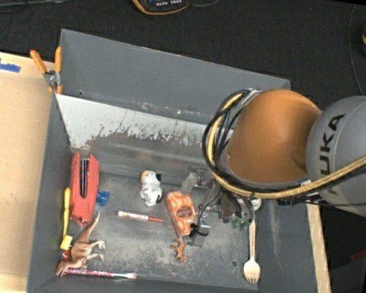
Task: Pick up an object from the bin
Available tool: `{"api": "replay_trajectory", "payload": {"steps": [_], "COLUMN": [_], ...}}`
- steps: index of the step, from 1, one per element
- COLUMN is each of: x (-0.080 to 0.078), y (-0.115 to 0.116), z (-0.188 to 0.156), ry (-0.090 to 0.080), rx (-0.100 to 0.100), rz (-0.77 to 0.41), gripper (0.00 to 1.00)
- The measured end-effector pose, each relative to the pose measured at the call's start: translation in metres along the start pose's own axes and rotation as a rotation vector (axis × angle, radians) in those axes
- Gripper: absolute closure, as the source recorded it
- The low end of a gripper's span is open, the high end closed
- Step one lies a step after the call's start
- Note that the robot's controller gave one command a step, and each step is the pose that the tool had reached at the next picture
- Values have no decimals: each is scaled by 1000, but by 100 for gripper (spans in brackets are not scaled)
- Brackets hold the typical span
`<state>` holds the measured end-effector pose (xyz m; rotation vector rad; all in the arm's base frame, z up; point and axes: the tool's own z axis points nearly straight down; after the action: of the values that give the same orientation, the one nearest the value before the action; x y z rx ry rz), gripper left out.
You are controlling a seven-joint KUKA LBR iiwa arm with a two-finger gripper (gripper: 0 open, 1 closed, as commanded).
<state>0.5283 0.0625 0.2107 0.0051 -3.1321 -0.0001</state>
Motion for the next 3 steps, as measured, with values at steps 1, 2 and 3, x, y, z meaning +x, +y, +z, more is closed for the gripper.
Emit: {"api": "replay_trajectory", "payload": {"steps": [1, 2, 3], "x": [-2, -22, -59], "y": [0, 7, -23], "z": [-4, 17, 62], "ry": [-8, -16, -12], "rx": [-1, 0, -1], "rz": [2, -97, -219], "gripper": [0, 0, 0]}}
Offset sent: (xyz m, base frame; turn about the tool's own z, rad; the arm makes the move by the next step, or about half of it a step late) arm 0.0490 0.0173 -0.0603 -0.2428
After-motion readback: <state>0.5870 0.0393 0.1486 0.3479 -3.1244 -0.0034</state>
